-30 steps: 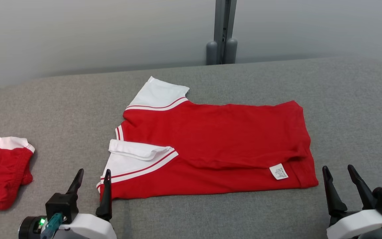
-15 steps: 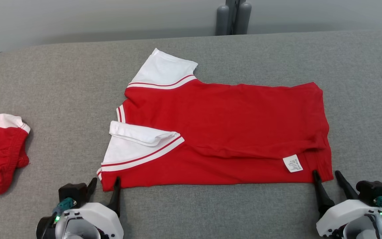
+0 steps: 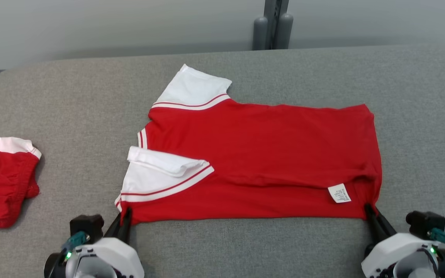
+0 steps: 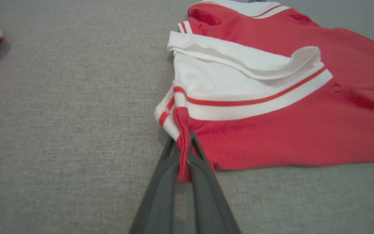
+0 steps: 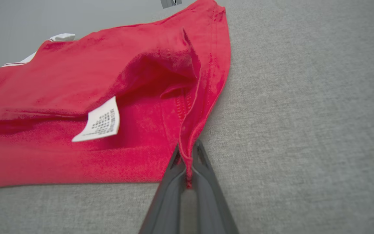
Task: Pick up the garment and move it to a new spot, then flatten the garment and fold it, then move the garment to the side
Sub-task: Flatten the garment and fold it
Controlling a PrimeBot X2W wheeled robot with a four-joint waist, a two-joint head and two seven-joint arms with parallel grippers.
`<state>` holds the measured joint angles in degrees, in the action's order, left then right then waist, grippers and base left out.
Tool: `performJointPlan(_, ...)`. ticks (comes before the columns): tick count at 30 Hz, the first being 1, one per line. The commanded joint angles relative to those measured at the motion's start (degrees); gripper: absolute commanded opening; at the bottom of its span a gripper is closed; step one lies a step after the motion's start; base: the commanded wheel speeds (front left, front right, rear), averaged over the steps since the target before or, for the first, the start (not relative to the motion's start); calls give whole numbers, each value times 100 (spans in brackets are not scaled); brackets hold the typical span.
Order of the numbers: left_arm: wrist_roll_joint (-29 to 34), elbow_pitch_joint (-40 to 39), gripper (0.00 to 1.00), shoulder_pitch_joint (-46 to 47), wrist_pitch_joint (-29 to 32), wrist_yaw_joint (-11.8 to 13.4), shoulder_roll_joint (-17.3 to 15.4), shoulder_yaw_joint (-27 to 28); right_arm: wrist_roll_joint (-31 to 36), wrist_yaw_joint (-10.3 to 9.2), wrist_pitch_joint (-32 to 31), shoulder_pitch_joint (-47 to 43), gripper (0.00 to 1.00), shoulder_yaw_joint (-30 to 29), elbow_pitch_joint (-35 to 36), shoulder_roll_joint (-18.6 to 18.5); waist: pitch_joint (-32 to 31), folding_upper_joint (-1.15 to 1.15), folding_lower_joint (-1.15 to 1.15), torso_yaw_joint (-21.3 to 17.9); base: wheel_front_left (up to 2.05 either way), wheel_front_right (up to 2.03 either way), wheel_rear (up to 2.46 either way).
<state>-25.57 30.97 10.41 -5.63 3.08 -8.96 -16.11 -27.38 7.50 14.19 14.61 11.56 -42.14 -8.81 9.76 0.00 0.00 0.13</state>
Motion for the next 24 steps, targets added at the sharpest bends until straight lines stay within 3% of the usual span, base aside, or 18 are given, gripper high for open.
performJointPlan(1,-15,-69,0,-175,-39,54,-95,42,-56,-1,14,-217,0,55,-31,-45,-97,0,0,-9,0,0,0)
performJointPlan(10,-99,-890,0,-1312,109,362,-274,85,-221,-8,39,-1039,0,30,281,-303,-613,0,0,1,0,0,0)
performJointPlan(18,-195,-1543,0,-2132,431,553,-173,-77,-238,-8,-40,-1535,0,-109,400,-369,-877,0,0,30,0,0,0)
performJointPlan(19,-215,-1604,18,-2185,453,585,-152,-76,-232,-8,-51,-1564,33,-125,433,-356,-896,0,0,30,0,0,0)
performJointPlan(20,-205,-1655,83,-2237,466,625,-151,-74,-228,-8,-37,-1590,87,-132,485,-333,-913,0,0,27,0,0,0)
performJointPlan(21,-217,-1700,100,-2282,464,652,-140,-66,-218,-8,-31,-1609,100,-143,540,-311,-930,0,0,22,0,0,0)
performJointPlan(24,-21,-1917,100,-2277,187,817,-180,-28,-131,-1,15,-1634,100,-307,747,-298,-977,0,0,11,0,0,0)
